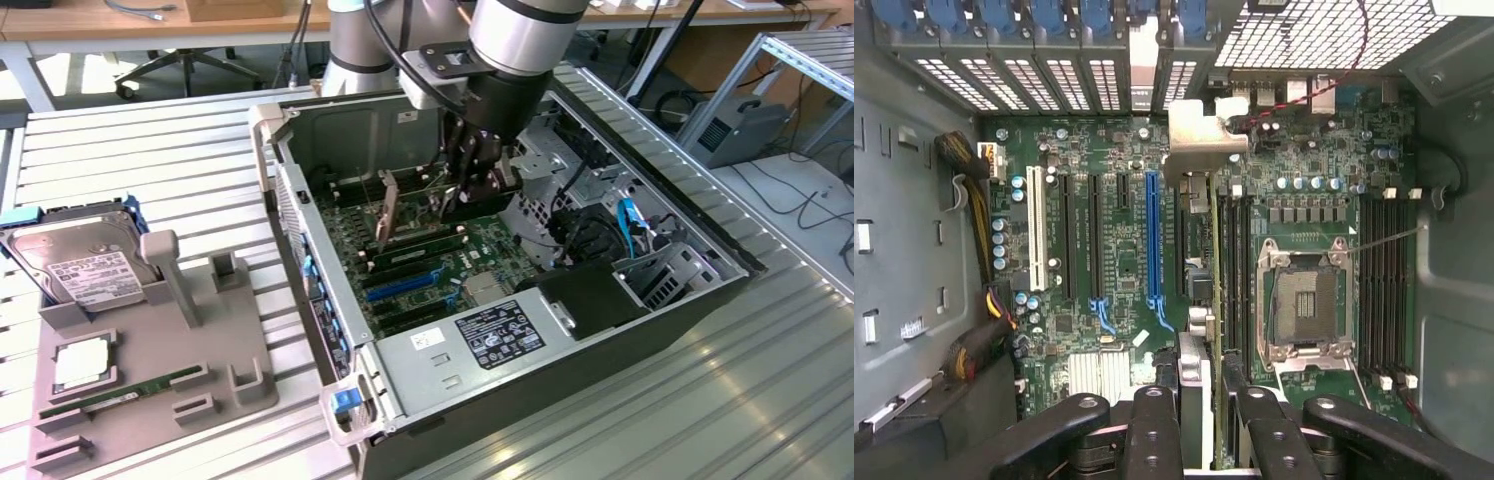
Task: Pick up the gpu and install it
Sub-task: 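Insert the gpu into the slot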
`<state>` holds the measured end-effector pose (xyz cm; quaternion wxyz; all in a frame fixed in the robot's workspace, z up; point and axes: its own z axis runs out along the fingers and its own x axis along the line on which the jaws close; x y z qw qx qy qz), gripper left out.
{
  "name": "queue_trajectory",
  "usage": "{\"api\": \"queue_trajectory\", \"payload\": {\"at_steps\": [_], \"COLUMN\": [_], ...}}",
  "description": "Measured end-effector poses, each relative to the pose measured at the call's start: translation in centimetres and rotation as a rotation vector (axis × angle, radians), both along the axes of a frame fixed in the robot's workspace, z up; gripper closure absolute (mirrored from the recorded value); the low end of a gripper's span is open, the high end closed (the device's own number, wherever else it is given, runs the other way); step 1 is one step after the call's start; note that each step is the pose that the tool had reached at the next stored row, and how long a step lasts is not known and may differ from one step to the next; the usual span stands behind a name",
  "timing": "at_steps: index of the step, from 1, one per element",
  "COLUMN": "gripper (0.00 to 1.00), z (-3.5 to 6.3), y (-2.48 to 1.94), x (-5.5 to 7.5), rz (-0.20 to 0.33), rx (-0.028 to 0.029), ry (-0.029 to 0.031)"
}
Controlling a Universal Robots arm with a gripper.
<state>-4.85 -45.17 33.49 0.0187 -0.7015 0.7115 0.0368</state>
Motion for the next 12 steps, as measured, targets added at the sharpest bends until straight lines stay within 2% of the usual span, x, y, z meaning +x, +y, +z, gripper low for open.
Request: {"api": "queue_trajectory", "payload": {"at_steps": [12], "gripper": [0.73], "z": [-0.03], "y": [0.0], "x": [-0.39], "rz": [0.001], "rx": [-0.0004], "ry": [0.0]}}
